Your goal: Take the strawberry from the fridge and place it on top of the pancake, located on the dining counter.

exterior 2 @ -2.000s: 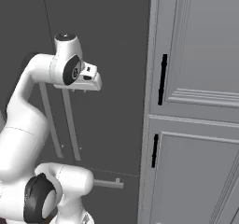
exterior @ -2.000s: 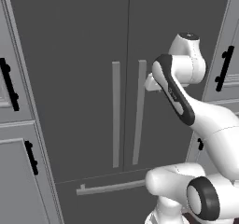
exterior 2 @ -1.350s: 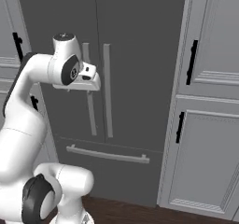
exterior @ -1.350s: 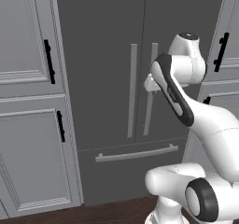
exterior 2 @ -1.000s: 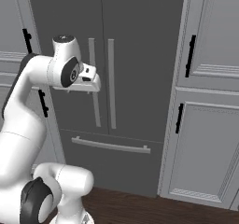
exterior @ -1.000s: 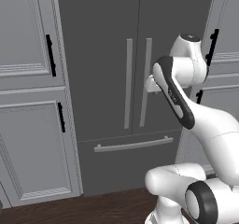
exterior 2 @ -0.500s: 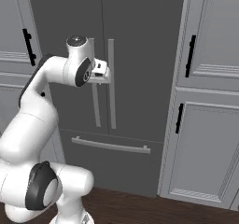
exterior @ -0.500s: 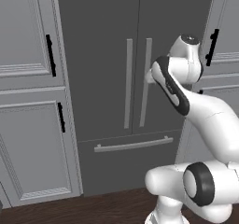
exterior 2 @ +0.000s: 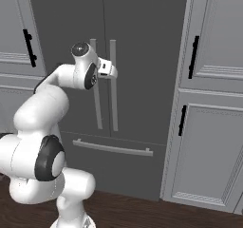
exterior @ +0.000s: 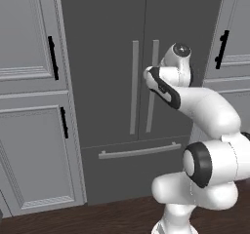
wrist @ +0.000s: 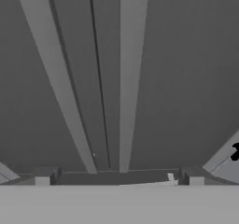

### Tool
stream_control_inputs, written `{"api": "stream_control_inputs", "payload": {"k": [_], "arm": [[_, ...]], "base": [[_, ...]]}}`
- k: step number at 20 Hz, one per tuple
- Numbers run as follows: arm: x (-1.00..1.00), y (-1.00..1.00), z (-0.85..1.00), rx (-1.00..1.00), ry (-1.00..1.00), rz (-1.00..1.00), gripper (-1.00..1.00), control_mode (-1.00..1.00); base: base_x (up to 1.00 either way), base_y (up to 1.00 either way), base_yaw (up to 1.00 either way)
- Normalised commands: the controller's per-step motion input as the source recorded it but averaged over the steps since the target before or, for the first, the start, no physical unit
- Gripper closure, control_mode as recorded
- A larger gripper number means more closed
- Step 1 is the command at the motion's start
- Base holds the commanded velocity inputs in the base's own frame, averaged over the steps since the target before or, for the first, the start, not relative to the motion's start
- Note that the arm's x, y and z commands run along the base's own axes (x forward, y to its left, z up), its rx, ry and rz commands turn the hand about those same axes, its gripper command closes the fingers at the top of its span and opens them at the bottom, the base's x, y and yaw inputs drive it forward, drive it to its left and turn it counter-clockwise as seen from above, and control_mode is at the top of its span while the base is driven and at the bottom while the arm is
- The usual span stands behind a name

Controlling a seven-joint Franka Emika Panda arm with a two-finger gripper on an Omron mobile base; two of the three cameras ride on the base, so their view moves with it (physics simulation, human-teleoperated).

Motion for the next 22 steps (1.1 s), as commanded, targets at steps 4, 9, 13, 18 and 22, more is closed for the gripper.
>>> {"api": "stream_control_inputs", "payload": {"k": [4,9,13,18,22], "arm": [[0.42,-0.15,-0.01,0.03,-0.13,0.02,-1.00,-1.00],[0.25,-0.28,-0.02,0.01,-0.10,0.08,-1.00,-1.00],[0.56,-0.06,0.00,0.00,-0.02,0.03,-1.00,-1.00],[0.74,0.00,0.00,0.00,0.00,0.00,-1.00,-1.00],[0.62,0.00,-0.01,0.00,0.00,0.00,-1.00,-1.00]], "base": [[0.00,0.00,0.00],[0.00,0.00,0.00],[0.00,0.00,0.00],[0.00,0.00,0.00],[0.00,0.00,0.00]]}}
